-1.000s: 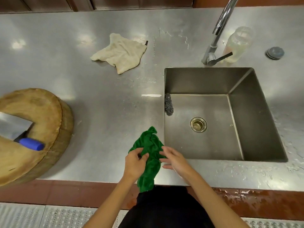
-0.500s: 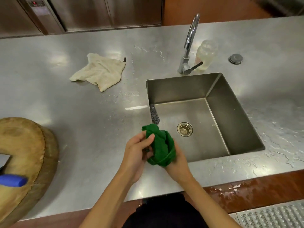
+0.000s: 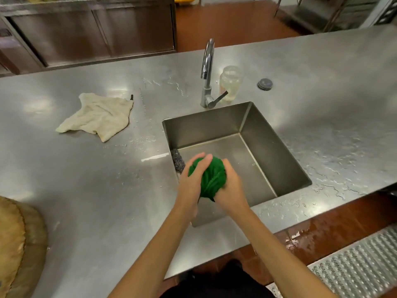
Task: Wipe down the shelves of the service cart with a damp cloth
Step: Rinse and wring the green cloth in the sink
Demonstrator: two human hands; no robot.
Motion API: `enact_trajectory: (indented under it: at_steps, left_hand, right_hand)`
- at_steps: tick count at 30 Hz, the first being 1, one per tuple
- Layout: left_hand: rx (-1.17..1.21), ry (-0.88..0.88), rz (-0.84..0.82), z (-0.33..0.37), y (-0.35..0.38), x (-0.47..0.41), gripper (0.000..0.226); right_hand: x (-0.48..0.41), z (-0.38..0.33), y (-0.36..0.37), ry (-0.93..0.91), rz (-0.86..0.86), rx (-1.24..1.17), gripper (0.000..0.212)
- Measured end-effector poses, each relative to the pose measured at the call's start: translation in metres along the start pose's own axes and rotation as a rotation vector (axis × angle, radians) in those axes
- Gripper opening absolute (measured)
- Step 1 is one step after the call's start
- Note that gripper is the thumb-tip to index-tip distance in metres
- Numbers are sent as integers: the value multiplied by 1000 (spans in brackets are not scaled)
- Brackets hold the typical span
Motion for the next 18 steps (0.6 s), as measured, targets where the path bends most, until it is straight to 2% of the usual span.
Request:
enact_trajectory:
  at_steps: [3,6,8,10,12,18]
  left_hand:
    - [114,61,89,17,12,-16,28]
    - [189,95,212,28,27,-31,13]
    - [198,115,291,31,43,-34,10]
    - [161,169,306,33,66,-35,7]
    - [115,203,316,36,84,-37,7]
    - [69,195,400,61,102,-60,10]
  right_hand:
    - [-6,-9,-11,-6,-64,-114,70]
    - [-11,-29,-19,45,-217,-582,74]
    - [-15,-39,-26,84,-87,-689,60]
    - [-21,-42,-38,75,191,-557,40]
    - [-29,-44,-49,85,372,-474,32]
    - [-65,-59,-82,53,474,-400,30]
Point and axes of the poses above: each hand's wrist, its own x-axis away from the middle knuckle, its own y-axis out of the palm, z = x × y, the point moved 5 cm from there along -x, towards the middle knuckle, and after that the axes turned 5 degrees about -z, right-handed, at the moved point
